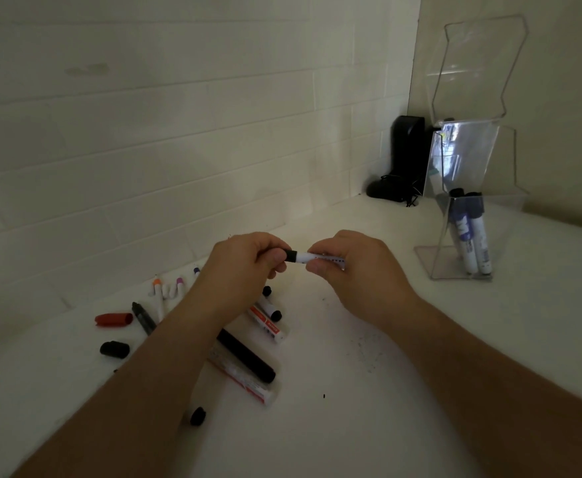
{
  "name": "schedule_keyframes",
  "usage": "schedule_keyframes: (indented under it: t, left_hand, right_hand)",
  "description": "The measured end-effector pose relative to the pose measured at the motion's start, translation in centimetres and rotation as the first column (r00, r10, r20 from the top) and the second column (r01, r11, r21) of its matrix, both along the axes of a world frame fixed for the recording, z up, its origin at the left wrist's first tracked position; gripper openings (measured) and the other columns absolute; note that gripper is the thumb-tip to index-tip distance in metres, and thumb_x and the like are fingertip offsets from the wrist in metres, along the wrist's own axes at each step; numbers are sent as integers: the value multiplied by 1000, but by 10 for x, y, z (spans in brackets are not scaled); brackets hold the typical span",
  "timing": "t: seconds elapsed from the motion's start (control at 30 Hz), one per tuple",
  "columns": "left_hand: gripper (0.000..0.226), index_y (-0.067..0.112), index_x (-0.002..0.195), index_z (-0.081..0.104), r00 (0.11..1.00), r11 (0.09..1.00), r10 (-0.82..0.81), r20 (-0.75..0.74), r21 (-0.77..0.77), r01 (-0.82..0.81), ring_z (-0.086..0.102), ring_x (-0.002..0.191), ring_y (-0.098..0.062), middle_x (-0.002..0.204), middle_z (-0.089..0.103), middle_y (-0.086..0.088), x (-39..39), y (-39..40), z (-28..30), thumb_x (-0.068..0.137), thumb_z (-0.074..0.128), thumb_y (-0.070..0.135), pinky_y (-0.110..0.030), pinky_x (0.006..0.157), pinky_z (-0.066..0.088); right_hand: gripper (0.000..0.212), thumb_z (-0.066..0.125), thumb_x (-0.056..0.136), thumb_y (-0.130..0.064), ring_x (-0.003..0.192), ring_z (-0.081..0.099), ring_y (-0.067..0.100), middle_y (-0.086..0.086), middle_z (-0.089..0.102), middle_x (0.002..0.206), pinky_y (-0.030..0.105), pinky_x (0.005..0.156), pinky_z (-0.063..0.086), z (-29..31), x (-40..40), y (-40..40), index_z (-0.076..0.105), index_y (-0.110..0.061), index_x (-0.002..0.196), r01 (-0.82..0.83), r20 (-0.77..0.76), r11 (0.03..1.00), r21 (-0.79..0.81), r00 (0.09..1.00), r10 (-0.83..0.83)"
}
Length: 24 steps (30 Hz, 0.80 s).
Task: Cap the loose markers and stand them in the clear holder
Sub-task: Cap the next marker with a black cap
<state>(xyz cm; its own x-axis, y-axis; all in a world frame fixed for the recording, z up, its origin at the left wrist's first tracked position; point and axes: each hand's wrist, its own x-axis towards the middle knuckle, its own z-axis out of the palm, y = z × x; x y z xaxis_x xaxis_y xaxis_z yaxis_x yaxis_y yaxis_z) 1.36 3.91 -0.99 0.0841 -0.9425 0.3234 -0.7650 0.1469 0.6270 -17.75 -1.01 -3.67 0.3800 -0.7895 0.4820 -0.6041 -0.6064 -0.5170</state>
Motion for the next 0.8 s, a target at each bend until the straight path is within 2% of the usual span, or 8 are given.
schedule_keyframes:
  t: [0.07,0.3,0.43,0.53,0.6,0.67,0.7,0.8]
  left_hand:
    - [21,29,99,75,1000,1000,4,-11,-14,-5,66,74,-4,79,73,12,0,-1,4,99,57,18,-20,68,52]
    - [21,32,100,76,999,999,9,37,-53,-7,67,80,-4,83,73,12,-1,1,12,95,63,15,-19,74,49]
    - [18,35,101,74,1000,988,20,16,-154,-17,66,87,2,91,73,19,-15,6,12,93,68,20,-13,79,48]
    - [15,36,101,67,996,984,22,-90,-176,-38,63,81,14,89,73,22,-28,12,17,92,69,24,-4,71,43]
    - [13,34,101,61,986,976,20,-164,-210,-55,62,77,14,84,73,22,-37,15,26,92,69,29,-3,60,39]
    - [11,32,101,61,966,961,-29,-256,-272,-43,65,77,9,81,75,20,-48,18,37,93,68,30,-4,58,39]
    - [9,33,102,63,956,955,-75,-283,-297,-13,67,80,8,82,76,19,-54,19,42,95,66,28,-7,63,42]
    - [35,46,130,58,947,931,-249,-201,-318,177,67,100,3,107,73,24,-77,21,47,102,54,25,-20,85,51]
  right_hand:
    - [21,62,96,-40,82,55,11,-8,62,90,25,70,41,1,3,3,73,-29,111,5,30,1000,6,1000,-5]
    - [17,60,97,-44,80,59,8,-10,66,87,28,71,49,7,5,8,71,-32,99,-12,110,991,136,994,-3]
    - [18,55,96,-48,85,62,10,-11,68,92,36,78,53,19,-5,8,66,-38,107,34,24,996,79,999,-36]
    - [28,45,101,-47,94,60,18,-11,70,99,44,87,49,35,-12,17,58,-44,125,47,-149,998,-32,987,-51]
    - [25,43,103,-44,85,62,16,-8,69,92,44,81,53,45,-18,22,56,-45,124,-17,-93,1000,-21,996,15]
    - [21,41,103,-45,75,63,14,-6,67,89,41,71,56,56,-31,26,54,-47,120,-52,-6,999,0,999,52]
    - [21,41,103,-45,74,63,13,-5,67,91,36,67,56,61,-41,27,53,-47,120,-44,0,999,-17,999,44]
    - [19,45,106,-32,71,58,1,-9,62,91,12,58,43,84,-78,32,58,-35,119,41,75,994,-105,997,-33]
